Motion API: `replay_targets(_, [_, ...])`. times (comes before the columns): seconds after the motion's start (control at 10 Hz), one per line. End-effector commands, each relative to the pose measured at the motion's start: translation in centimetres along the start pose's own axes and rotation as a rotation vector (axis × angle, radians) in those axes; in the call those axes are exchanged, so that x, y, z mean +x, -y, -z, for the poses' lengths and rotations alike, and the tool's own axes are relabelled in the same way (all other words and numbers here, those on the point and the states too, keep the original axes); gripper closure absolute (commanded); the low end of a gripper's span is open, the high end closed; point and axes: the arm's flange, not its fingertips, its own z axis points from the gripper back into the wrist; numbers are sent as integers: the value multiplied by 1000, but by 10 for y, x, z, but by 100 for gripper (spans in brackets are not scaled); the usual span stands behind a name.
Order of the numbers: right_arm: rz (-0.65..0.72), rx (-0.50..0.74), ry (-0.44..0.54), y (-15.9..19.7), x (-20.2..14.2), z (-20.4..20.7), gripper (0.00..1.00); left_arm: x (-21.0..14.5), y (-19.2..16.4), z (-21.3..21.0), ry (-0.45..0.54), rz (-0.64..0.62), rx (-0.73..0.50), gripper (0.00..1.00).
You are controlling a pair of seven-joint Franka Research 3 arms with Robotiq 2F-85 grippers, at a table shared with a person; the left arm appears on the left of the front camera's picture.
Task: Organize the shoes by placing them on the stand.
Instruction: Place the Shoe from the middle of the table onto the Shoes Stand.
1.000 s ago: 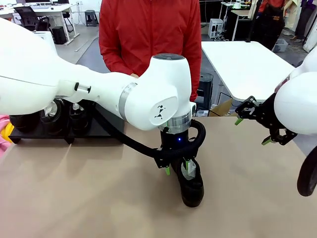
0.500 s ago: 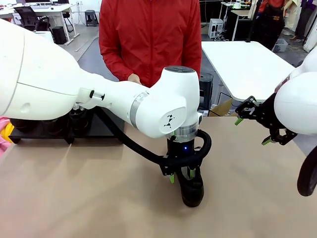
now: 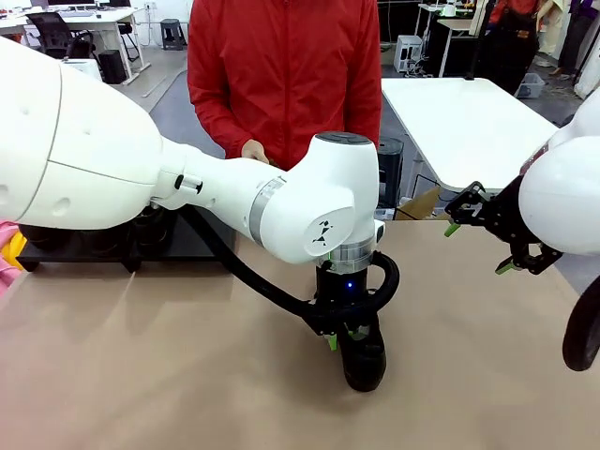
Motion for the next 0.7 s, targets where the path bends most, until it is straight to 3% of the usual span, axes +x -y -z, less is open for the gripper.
replay_targets(0.0, [-22,16,-6,0,2,0,0,4,0,1,2,14,14,100])
replay_targets(0.3, [-22,16,-6,0,2,0,0,7,0,4,8,58,5,100])
replay_targets(0.5, [-22,16,-6,0,2,0,0,-7,-9,-34,0,96,-71,100])
replay_targets(0.6, [-22,16,-6,0,2,0,0,-12,-21,-59,46,93,-94,100])
